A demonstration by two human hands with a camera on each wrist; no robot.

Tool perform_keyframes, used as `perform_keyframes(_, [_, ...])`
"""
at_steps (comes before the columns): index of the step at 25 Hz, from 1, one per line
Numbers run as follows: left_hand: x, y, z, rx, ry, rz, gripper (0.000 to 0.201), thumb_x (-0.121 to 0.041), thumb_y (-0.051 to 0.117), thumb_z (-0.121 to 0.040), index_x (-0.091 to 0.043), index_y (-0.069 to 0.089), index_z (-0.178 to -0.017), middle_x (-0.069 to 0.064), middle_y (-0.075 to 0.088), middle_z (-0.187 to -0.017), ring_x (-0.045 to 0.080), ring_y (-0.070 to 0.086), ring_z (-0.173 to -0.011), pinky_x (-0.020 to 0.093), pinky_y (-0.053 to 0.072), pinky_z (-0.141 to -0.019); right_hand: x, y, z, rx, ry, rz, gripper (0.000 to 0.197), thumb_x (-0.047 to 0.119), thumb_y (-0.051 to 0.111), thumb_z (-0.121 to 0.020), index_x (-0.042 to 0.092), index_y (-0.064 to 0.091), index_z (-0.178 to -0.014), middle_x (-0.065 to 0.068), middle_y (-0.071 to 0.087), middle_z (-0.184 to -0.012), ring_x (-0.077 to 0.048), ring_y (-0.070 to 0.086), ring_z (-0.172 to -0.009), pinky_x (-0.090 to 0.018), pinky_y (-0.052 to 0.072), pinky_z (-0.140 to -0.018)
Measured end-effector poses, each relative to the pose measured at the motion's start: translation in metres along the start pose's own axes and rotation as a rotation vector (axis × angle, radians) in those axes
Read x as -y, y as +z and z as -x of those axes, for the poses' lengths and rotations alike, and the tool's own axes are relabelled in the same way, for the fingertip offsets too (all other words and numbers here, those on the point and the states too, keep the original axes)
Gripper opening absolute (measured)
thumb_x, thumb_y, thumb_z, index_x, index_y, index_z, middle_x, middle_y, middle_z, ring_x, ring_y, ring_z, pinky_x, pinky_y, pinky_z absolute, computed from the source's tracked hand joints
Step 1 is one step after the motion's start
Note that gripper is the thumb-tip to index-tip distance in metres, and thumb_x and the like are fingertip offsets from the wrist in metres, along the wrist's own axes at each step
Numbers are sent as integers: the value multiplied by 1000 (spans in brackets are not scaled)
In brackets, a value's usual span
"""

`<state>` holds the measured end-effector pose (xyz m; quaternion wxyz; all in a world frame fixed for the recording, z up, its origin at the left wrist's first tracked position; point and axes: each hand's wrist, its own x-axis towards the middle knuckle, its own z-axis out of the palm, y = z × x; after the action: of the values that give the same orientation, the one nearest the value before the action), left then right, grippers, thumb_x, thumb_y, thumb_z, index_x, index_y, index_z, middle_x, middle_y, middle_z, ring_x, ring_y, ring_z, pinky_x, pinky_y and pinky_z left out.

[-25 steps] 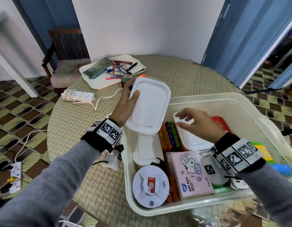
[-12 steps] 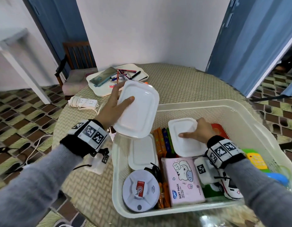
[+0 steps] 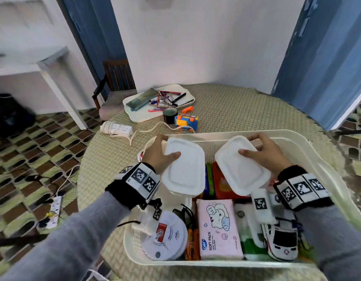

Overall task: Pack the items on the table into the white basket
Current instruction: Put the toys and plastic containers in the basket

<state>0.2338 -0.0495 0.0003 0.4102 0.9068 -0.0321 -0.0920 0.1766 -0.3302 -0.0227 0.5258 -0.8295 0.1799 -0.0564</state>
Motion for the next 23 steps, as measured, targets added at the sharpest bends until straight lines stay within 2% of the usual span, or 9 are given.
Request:
perform_keyframes(5, [22,18,-2,40,-42,-217,56,-19,71,-83,-13,35,-125,15,59,-104,34,63,-90,46,53,-75,5,-11,4,-23,-55,-67,38,20,74,-80,17,54,-112,-3,63,-91,-12,58,-77,-26,44,-59])
perform_keyframes(8, [25,28,-7,12,-48,-252,56,-14,72,-81,-10,36,-124,19,61,-103,36,63,-85,44,52,-70,6,-9,4,-11,-79,-34,36,22,75,-80,19,55,-110,-4,63,-97,-17,58,-82,-24,43,-59])
perform_keyframes(10, [26,33,-11,0,-35,-269,58,-15,73,-80,-10,37,-124,20,62,-105,35,62,-87,38,48,-69,6,-7,4,-2,-76,-28,35,23,75,-80,21,55,-108,-6,63,-100,-22,60,-87,-26,46,-63])
perform_keyframes(12, [26,34,-15,2,-17,-327,61,-15,74,-79,-11,38,-127,18,60,-111,32,59,-98,32,41,-74,5,-6,4,4,-75,-31,35,25,76,-79,23,55,-107,-9,64,-104,-25,61,-93,-33,50,-70])
perform_keyframes(14, [23,34,-18,3,-8,-461,68,-16,77,-75,-15,38,-131,16,51,-123,31,53,-111,33,40,-85,4,-5,4,12,-76,-29,34,26,76,-79,25,55,-105,-10,63,-107,-26,60,-96,-35,50,-73])
perform_keyframes(16, [20,36,-19,11,41,-582,67,-19,80,-72,-17,45,-129,12,41,-128,30,45,-119,37,40,-94,5,-5,5,24,-83,-22,33,26,75,-79,25,55,-105,-11,62,-108,-26,59,-97,-33,49,-72])
perform_keyframes(18, [18,40,-18,173,120,-569,68,-24,83,-69,-19,51,-129,9,42,-127,28,42,-122,36,37,-100,5,-6,5,25,-84,-14,32,26,75,-79,26,55,-104,-11,61,-109,-25,59,-98,-32,48,-72])
perform_keyframes(21, [15,46,-14,505,135,-669,83,-28,82,-72,-22,39,-143,8,32,-150,24,26,-140,32,20,-112,7,-6,6,21,-87,-24,33,26,75,-79,25,55,-105,-10,61,-110,-25,59,-98,-31,46,-70])
perform_keyframes(23, [15,48,-16,539,122,-725,86,-27,80,-74,-25,34,-146,4,25,-155,21,18,-144,32,14,-114,7,-6,7,15,-90,-24,34,25,75,-79,24,55,-106,-10,62,-110,-25,59,-97,-30,46,-69])
